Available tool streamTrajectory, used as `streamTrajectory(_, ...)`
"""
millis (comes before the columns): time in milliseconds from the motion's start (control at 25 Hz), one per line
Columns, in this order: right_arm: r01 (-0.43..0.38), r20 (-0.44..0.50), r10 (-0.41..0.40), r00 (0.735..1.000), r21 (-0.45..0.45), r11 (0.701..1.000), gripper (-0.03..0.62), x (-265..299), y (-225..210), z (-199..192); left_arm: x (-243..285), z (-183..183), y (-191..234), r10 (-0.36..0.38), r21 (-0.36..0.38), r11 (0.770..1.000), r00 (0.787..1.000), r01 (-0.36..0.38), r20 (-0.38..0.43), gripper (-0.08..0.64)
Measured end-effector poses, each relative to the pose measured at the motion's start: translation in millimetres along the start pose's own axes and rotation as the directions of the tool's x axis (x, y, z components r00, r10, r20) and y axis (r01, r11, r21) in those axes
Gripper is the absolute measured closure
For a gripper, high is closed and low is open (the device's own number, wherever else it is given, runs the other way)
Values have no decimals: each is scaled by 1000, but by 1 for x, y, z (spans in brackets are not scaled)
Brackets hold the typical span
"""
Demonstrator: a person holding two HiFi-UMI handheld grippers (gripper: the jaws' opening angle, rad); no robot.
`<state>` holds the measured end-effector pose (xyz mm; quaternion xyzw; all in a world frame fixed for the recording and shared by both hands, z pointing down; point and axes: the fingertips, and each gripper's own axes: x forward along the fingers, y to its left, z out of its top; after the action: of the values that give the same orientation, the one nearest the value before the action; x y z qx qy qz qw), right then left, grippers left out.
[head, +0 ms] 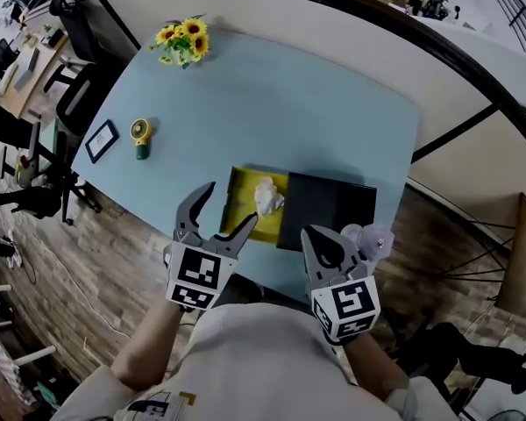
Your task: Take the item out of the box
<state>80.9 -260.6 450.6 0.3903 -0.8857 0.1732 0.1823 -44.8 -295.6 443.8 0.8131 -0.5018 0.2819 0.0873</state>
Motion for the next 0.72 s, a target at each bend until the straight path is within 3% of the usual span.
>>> streamTrajectory(320, -3, -55, 6, 998, 55, 998, 589, 28, -6, -27, 40, -43, -10, -51, -10, 999, 991, 50, -120, 193)
streamTrajectory(720, 93, -159, -78, 984, 95, 991, 589, 55, -11, -68, 91, -86, -22, -177, 27, 982, 953, 189, -248, 193)
